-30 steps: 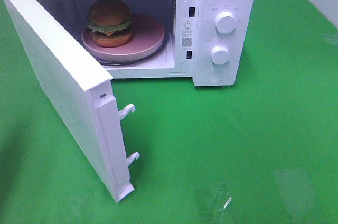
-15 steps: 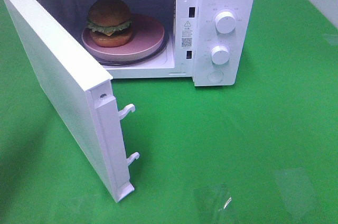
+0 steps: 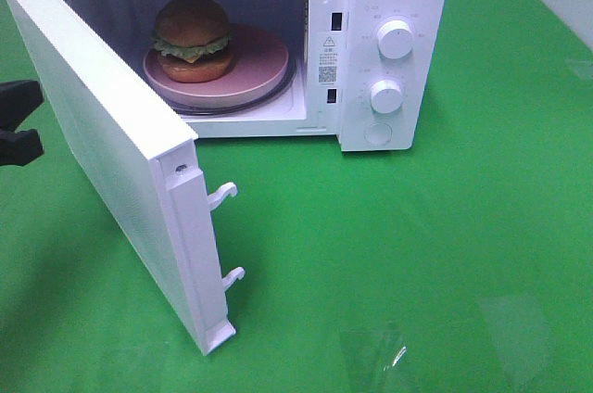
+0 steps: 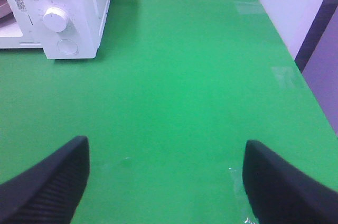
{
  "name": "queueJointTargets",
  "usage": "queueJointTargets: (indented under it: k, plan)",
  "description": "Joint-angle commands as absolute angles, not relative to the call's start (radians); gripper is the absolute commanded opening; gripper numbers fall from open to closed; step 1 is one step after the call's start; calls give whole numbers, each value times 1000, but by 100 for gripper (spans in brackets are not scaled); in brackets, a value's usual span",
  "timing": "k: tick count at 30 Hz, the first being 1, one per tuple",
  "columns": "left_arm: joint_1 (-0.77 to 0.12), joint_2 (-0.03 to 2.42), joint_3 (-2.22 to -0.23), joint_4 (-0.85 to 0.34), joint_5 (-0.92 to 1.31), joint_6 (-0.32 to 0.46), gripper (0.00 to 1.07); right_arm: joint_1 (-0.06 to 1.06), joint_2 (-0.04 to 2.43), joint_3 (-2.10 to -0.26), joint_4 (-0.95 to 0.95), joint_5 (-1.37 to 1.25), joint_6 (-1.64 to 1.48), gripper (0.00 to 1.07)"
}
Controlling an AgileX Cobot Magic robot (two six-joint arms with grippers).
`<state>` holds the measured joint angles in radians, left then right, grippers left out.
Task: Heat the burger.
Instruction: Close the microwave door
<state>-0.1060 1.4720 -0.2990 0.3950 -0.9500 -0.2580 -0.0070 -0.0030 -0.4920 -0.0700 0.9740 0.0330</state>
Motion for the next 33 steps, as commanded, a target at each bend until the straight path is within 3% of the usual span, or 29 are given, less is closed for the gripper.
queueJointTargets:
  k: [1,18,33]
  plan:
    - [-158,1511,-310,339,-989,-233,0,-11,-32,-491,-64,963,26,76]
    - [-313,1651,-393,244,-1011,-214,0,-11,-32,-491,-64,963,26,76]
    - [-437,1772,-599,154,-935,-209,0,-11,-32,-491,-64,963,26,76]
